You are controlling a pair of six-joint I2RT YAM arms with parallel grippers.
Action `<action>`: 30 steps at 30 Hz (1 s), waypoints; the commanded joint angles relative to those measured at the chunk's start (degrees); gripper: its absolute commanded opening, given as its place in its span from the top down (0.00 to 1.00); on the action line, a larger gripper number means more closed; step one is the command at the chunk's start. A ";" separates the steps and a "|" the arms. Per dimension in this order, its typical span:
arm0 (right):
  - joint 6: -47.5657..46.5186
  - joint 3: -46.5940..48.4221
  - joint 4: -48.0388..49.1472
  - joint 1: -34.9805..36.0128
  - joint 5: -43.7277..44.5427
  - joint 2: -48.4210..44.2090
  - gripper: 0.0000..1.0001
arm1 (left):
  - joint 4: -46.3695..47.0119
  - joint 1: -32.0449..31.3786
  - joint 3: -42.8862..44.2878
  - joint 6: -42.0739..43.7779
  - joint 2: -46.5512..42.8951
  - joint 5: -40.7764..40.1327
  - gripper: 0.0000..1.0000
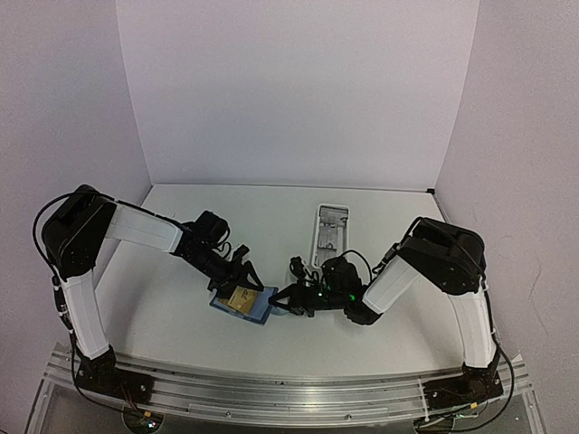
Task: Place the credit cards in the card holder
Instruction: Insert the credit card into the card holder.
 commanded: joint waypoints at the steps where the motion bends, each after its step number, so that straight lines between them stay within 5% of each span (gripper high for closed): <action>1: -1.51 0.09 -3.08 0.53 -1.89 -1.60 1.00 | -13.27 -0.08 1.23 2.10 0.90 -7.89 0.26; 12: -2.99 -0.12 -2.58 0.70 -2.25 -3.01 1.00 | -19.25 -1.84 7.01 7.96 2.76 -13.58 0.12; 24: -3.42 -1.58 -1.55 0.68 -1.71 -3.65 1.00 | -11.42 -4.79 4.39 6.12 7.12 -0.41 0.20; 30: -3.29 -0.79 -1.41 0.72 -1.54 -3.00 1.00 | -17.74 -2.26 5.28 13.69 4.25 -5.80 0.21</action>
